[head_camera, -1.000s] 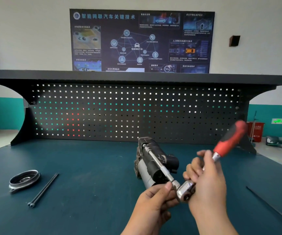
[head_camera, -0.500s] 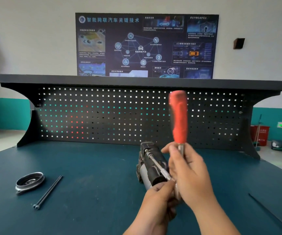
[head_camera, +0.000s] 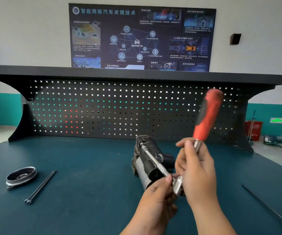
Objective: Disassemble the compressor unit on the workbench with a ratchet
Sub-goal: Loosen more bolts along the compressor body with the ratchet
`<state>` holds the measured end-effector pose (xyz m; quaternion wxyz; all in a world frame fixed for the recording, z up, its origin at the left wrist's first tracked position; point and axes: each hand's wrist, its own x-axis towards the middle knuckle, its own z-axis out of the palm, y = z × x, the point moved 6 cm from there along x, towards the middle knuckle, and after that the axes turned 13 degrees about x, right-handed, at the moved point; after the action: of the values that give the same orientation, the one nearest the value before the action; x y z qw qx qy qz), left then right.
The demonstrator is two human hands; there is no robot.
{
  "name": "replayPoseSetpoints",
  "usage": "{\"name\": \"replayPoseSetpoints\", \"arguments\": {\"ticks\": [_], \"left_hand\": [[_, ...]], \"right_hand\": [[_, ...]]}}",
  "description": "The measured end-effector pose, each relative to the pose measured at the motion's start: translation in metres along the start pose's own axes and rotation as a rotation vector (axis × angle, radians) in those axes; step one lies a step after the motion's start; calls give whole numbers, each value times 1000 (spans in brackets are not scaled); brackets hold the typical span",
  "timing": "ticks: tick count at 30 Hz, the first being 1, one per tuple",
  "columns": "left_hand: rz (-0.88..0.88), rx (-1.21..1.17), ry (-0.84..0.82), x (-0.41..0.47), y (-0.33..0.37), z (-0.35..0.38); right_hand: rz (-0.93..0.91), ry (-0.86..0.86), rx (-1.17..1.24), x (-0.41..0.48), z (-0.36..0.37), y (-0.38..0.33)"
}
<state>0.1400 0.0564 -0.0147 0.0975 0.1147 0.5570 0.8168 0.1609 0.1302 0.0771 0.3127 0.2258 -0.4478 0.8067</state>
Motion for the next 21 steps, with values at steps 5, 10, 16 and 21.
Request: {"name": "replayPoseSetpoints", "arguments": {"ticks": [5, 10, 16, 21], "left_hand": [[26, 176, 102, -1, 5, -15], [121, 248, -2, -2, 15, -13], [-14, 44, 43, 3, 6, -12], [-25, 63, 29, 2, 8, -7]], "right_hand": [[-207, -450, -460, -17, 27, -1], [-290, -542, -657, -28, 38, 4], [83, 241, 184, -9, -12, 8], [196, 500, 473, -9, -32, 23]]}}
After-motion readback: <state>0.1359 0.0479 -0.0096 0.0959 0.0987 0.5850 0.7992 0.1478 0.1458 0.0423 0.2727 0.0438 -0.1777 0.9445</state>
